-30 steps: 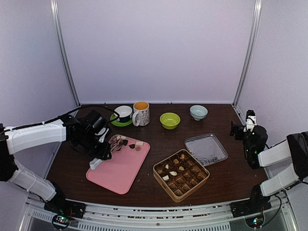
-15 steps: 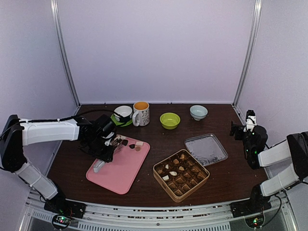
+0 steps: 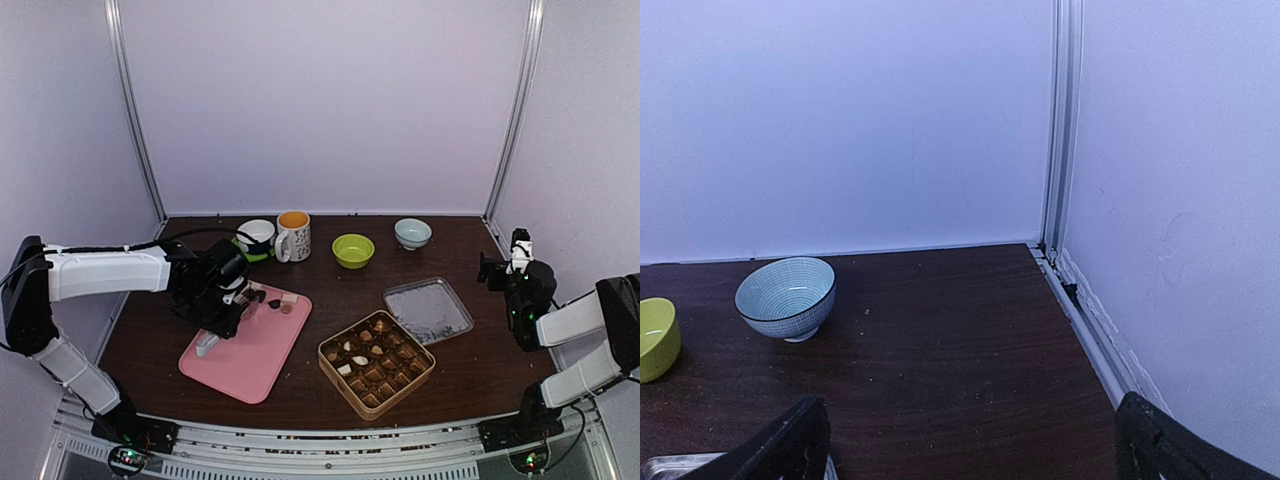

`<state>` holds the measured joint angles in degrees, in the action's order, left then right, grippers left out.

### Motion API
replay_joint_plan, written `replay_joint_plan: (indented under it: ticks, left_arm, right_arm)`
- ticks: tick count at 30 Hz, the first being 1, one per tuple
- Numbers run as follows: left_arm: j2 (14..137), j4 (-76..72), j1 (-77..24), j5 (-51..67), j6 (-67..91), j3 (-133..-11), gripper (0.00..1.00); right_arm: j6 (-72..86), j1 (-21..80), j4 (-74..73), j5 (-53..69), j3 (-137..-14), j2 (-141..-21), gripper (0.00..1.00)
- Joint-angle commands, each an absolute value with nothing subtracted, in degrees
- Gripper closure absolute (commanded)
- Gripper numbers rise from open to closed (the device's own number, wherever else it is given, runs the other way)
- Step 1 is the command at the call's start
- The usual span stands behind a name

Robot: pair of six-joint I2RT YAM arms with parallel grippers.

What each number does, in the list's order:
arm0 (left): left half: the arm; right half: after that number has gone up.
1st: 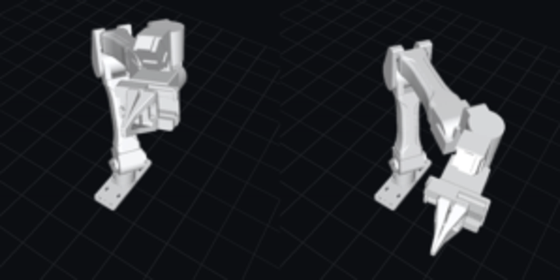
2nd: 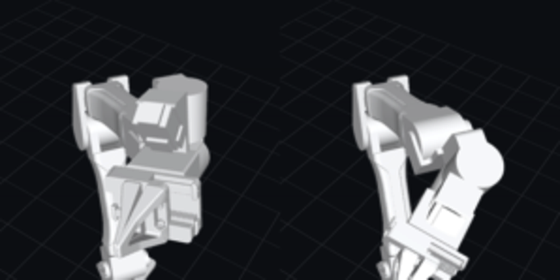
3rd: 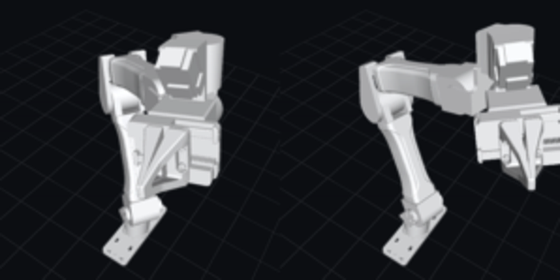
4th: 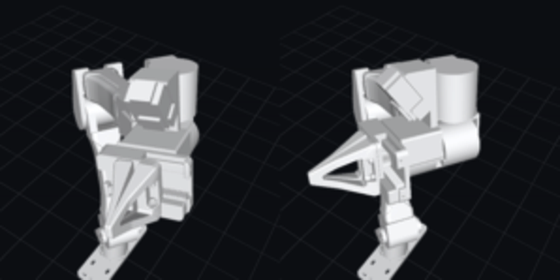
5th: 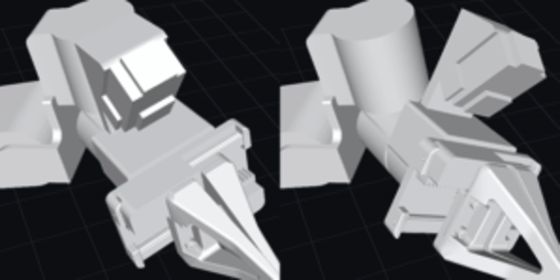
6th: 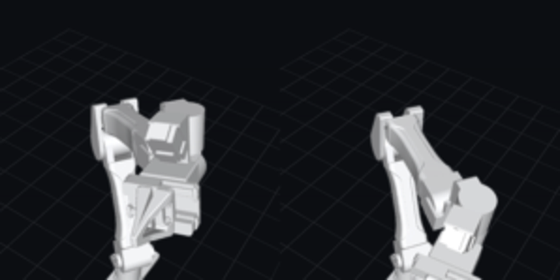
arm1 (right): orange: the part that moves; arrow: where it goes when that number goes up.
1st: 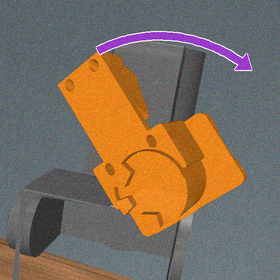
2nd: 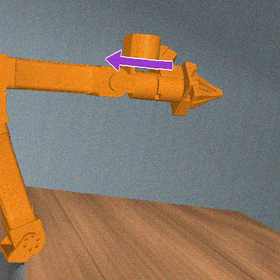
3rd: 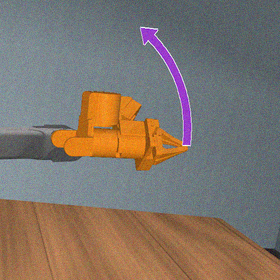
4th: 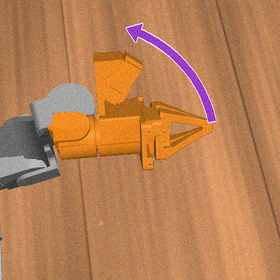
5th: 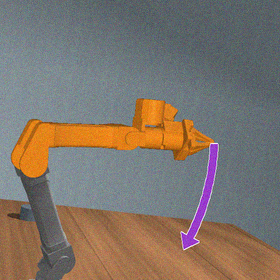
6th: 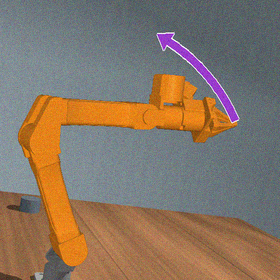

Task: Pack the chocolate
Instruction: Pick up the fake chocolate from the plate.

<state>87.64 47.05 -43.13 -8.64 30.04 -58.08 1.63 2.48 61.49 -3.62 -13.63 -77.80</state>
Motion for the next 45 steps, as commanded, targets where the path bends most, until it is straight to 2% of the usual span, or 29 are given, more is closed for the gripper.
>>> replay_joint_plan:
  ticks: [1,9,16,20,33,45]
  left_arm:
    - [87.36,47.43,-43.25,-9.74,31.52,-58.39,0.64]
    - [87.33,48.51,-43.59,-11.65,32.65,-57.10,0.64]
    - [86.55,50.26,-44.40,-11.68,32.72,-58.00,0.75]
    - [84.41,50.60,-45.39,-9.48,31.99,-58.22,0.77]
    - [72.71,47.97,-57.99,-1.96,29.24,-59.65,0.79]
    - [74.82,36.00,-67.45,3.59,28.26,-59.25,0.78]
  right_arm:
    - [1.32,2.37,62.23,-3.34,-14.49,-77.90,0.00]
    - [1.32,2.37,62.23,-3.33,-14.45,-77.87,0.00]
    - [1.32,2.37,62.23,-3.34,-14.42,-77.87,0.00]
    - [1.27,2.37,62.23,-3.33,-14.42,-77.89,0.00]
    - [1.32,2.40,62.23,-3.30,-14.47,-77.91,0.00]
    - [1.34,2.37,62.23,-3.34,-14.49,-77.92,0.00]
